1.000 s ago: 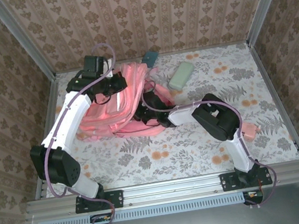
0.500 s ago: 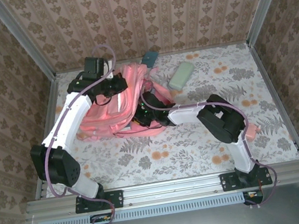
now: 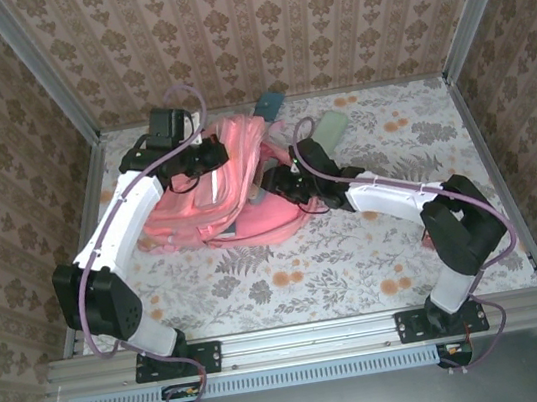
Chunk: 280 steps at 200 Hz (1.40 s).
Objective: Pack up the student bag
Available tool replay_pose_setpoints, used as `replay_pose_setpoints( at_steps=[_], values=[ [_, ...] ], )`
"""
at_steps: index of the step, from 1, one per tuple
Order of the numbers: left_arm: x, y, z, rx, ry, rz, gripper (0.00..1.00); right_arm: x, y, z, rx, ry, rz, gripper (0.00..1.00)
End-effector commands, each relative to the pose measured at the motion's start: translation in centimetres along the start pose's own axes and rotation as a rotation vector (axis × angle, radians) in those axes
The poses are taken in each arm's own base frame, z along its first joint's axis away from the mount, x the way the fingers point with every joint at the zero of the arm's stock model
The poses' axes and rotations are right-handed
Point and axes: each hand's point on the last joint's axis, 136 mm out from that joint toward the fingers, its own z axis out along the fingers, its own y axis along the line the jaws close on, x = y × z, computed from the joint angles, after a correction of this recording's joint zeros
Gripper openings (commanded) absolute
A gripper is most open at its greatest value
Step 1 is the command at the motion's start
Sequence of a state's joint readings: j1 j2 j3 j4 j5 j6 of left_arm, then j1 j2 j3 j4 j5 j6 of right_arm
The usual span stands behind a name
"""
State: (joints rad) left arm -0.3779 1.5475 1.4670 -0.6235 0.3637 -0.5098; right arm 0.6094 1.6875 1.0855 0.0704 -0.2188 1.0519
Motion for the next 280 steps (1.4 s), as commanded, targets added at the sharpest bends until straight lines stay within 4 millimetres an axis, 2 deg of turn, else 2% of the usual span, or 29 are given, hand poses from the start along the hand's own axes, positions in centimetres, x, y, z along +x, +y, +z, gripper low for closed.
replay_pose_setpoints(
  at_steps=[1, 47, 58, 66, 73, 95, 128, 166, 177, 182, 190, 226, 280],
  values=[
    [-1.9, -2.0, -2.5, 0.071, -0.094, 0.030, 0.00, -1.0, -2.5, -1.5, 0.075, -0.030, -0.030, 0.45],
    [-0.2, -2.1, -2.2, 0.086, -0.055, 0.031, 0.00, -7.0, -6.7, -4.3, 0.246, -0.152, -0.076, 0.57],
    [0.3, -2.1, -2.1, 0.087, -0.048, 0.028, 0.00, -8.5, -8.1, -4.9, 0.326, -0.182, -0.102, 0.63],
    [0.6, -2.0, -2.0, 0.088, -0.043, 0.027, 0.00, -9.6, -9.5, -5.3, 0.408, -0.193, -0.121, 0.74],
    [0.9, -2.1, -1.9, 0.090, -0.041, 0.024, 0.00, -10.5, -10.4, -5.6, 0.467, -0.199, -0.129, 0.78],
    [1.6, -2.0, -1.6, 0.090, -0.032, 0.018, 0.00, -12.6, -12.4, -4.9, 0.574, -0.156, -0.139, 0.81],
    [2.2, -2.1, -1.3, 0.099, -0.020, 0.016, 0.00, -15.2, -13.8, -2.7, 0.676, -0.152, -0.141, 0.86],
    [2.4, -2.4, -1.2, 0.111, -0.014, 0.016, 0.00, -16.3, -16.6, -1.1, 0.826, -0.136, -0.070, 0.87],
    [2.5, -2.4, -1.2, 0.111, -0.012, 0.017, 0.00, -16.5, -16.8, -0.3, 0.812, -0.143, -0.055, 0.88],
    [2.6, -2.4, -1.1, 0.111, -0.012, 0.015, 0.00, -16.6, -16.8, 0.1, 0.804, -0.150, -0.047, 0.97],
    [2.6, -2.4, -1.1, 0.113, -0.010, 0.015, 0.00, -16.8, -16.8, 0.6, 0.789, -0.157, -0.033, 0.99],
    [2.8, -2.3, -0.8, 0.112, -0.004, 0.014, 0.00, -17.2, -15.7, 2.7, 0.688, -0.171, -0.005, 1.00],
    [2.9, -2.2, -0.2, 0.119, 0.006, 0.006, 0.00, -17.5, -16.7, 4.2, 0.727, -0.188, 0.070, 1.00]
  ],
)
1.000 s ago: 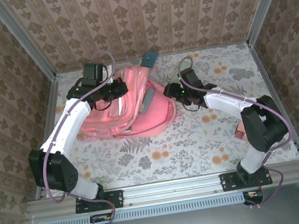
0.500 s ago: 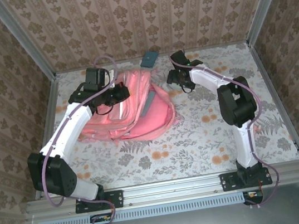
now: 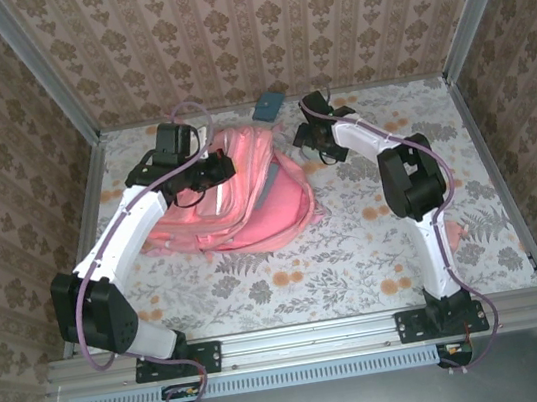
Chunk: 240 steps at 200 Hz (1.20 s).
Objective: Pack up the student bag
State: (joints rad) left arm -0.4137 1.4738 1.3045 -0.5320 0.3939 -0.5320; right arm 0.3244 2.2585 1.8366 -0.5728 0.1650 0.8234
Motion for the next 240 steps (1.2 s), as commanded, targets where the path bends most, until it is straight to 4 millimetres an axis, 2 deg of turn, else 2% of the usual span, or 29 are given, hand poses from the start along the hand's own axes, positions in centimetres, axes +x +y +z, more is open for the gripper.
replay_pose_setpoints(
  at_steps=[1, 16, 56, 74, 83, 99, 131, 147, 176, 186, 210, 240],
  values=[
    [-0.5, -2.0, -0.9, 0.073, -0.025, 0.005, 0.00, 0.2, 0.1, 1.2, 0.031, 0.015, 0.054, 1.00],
    [-0.5, -2.0, -0.9, 0.074, -0.023, 0.006, 0.00, 0.6, -0.5, 2.0, 0.081, 0.043, 0.051, 1.00],
    [-0.4, -2.0, -0.8, 0.074, -0.017, 0.007, 0.00, 0.8, 0.0, 2.9, 0.100, 0.053, -0.009, 0.99],
    [-0.4, -2.0, -0.9, 0.072, -0.017, 0.008, 0.00, 1.0, -0.4, 2.5, 0.108, 0.062, -0.046, 0.92],
    [-0.4, -2.0, -0.9, 0.070, -0.016, 0.010, 0.00, 1.1, -0.5, 2.1, 0.106, 0.060, -0.065, 0.86],
    [-0.4, -2.0, -0.9, 0.068, -0.016, 0.010, 0.00, 1.0, -0.6, 1.0, 0.072, 0.040, -0.089, 0.76],
    [-0.4, -1.9, -0.7, 0.072, -0.016, 0.006, 0.00, 0.7, -0.6, -2.1, -0.001, -0.007, -0.125, 0.70],
    [-0.4, -1.9, -0.7, 0.074, -0.014, 0.006, 0.00, 0.7, -0.6, -3.5, -0.030, -0.014, -0.152, 0.63],
    [-0.5, -2.0, -0.6, 0.076, -0.014, 0.009, 0.00, 1.6, -1.5, -5.8, -0.053, -0.003, -0.180, 0.63],
    [-0.5, -2.0, -0.6, 0.074, -0.013, 0.011, 0.00, 1.6, -1.2, -6.8, -0.092, -0.013, -0.180, 0.64],
    [-0.6, -1.9, -0.6, 0.069, -0.008, 0.018, 0.00, 3.0, -1.2, -9.7, -0.174, -0.013, -0.210, 0.64],
    [-1.2, -1.8, -0.9, 0.070, -0.017, 0.013, 0.00, 6.2, -0.7, -13.5, -0.318, -0.005, -0.281, 0.64]
  ],
)
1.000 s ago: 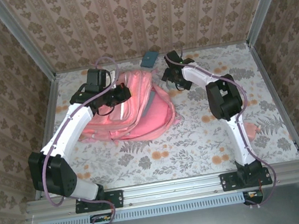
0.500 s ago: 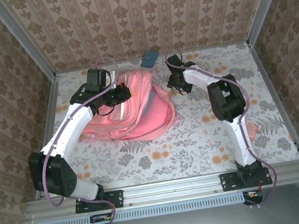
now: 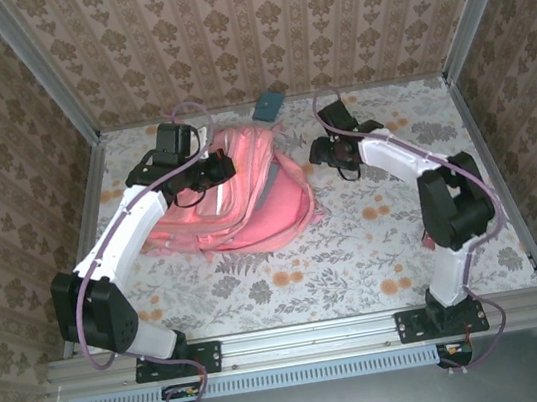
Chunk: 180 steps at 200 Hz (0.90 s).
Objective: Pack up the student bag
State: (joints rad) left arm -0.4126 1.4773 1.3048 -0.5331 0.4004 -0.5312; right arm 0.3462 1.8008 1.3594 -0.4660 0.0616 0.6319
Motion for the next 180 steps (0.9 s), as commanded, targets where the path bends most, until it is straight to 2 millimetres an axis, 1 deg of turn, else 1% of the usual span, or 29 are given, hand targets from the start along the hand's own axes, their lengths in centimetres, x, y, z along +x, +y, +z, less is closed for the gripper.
replay_pose_setpoints(
  at_steps=[1, 15, 33, 45, 54, 72, 106, 125, 134, 143, 157, 180],
  values=[
    [-1.3, -1.8, -1.0, 0.065, -0.023, 0.013, 0.00, 1.4, 3.2, -3.7, -0.176, -0.025, -0.087, 0.64],
    [-1.9, -1.8, -1.2, 0.071, -0.034, 0.009, 0.00, 3.3, 4.1, -4.9, -0.235, -0.009, -0.115, 0.64],
    [-2.6, -2.0, -1.4, 0.079, -0.051, 0.004, 0.00, 5.8, 5.3, -5.9, -0.287, 0.029, -0.108, 0.64],
    [-2.9, -2.1, -1.4, 0.080, -0.055, 0.003, 0.00, 7.4, 6.2, -6.2, -0.307, 0.049, -0.090, 0.64],
    [-3.2, -2.3, -1.4, 0.083, -0.058, 0.002, 0.00, 8.7, 7.4, -6.4, -0.338, 0.069, -0.063, 0.64],
    [-3.4, -2.4, -1.3, 0.087, -0.057, 0.001, 0.00, 10.5, 9.4, -6.4, -0.377, 0.098, 0.021, 0.63],
    [-3.3, -2.4, -1.2, 0.091, -0.052, -0.005, 0.00, 12.9, 11.2, -5.0, -0.341, 0.195, 0.159, 0.63],
    [-3.2, -2.6, -1.1, 0.100, -0.053, -0.010, 0.00, 13.4, 12.0, -4.0, -0.328, 0.214, 0.204, 0.63],
    [-3.1, -2.7, -1.0, 0.105, -0.052, -0.015, 0.00, 13.6, 11.9, -3.2, -0.306, 0.225, 0.238, 0.62],
    [-3.0, -2.8, -1.0, 0.109, -0.051, -0.014, 0.00, 13.8, 12.3, -2.5, -0.303, 0.240, 0.262, 0.61],
    [-2.8, -3.1, -0.8, 0.114, -0.049, -0.012, 0.00, 13.9, 13.5, -1.6, -0.314, 0.255, 0.277, 0.61],
    [-2.5, -3.7, -0.6, 0.122, -0.042, -0.003, 0.00, 14.6, 15.9, -0.5, -0.317, 0.282, 0.236, 0.61]
  ],
)
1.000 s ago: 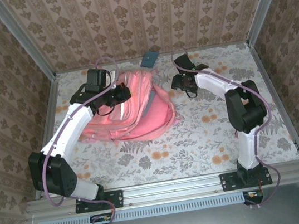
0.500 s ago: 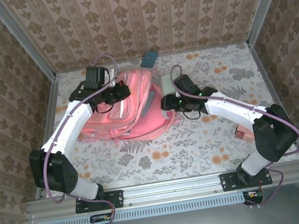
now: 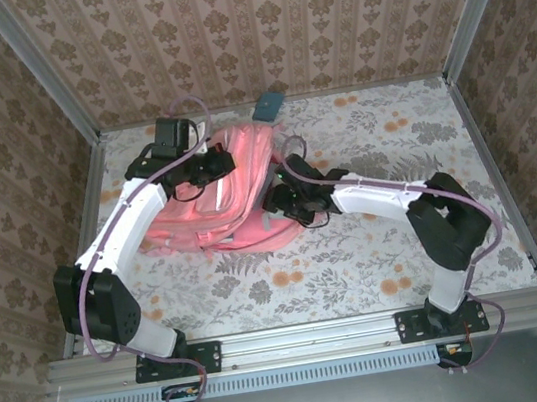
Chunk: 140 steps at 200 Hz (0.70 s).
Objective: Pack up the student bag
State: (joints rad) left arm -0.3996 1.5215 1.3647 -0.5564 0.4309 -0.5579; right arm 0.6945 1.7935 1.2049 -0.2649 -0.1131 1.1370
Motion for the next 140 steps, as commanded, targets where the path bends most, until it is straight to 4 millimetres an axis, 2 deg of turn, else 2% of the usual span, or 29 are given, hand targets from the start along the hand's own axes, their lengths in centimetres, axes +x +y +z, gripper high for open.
replay_pose_setpoints(
  at_steps=[1, 32, 59, 69, 96, 140],
  values=[
    [-1.4, -3.5, -0.8, 0.106, -0.053, 0.036, 0.00, 0.6, 3.3, 1.4, -0.047, 0.028, 0.023, 0.61],
    [-1.1, -3.9, -0.5, 0.112, -0.047, 0.041, 0.00, 1.9, 4.8, 3.9, -0.054, 0.080, 0.013, 0.61],
    [-1.1, -4.0, -0.4, 0.112, -0.044, 0.045, 0.00, 2.5, 4.6, 5.0, -0.027, 0.105, -0.005, 0.64],
    [-1.1, -4.1, -0.5, 0.110, -0.046, 0.049, 0.00, 2.1, 4.3, 4.6, -0.011, 0.088, -0.024, 0.67],
    [-1.1, -3.9, -0.5, 0.101, -0.045, 0.054, 0.00, 1.2, 3.6, 3.0, 0.033, 0.042, -0.095, 0.84],
    [-1.3, -3.3, -0.9, 0.075, -0.048, 0.071, 0.00, 0.1, 2.2, -0.8, 0.074, -0.008, -0.215, 0.92]
  ],
)
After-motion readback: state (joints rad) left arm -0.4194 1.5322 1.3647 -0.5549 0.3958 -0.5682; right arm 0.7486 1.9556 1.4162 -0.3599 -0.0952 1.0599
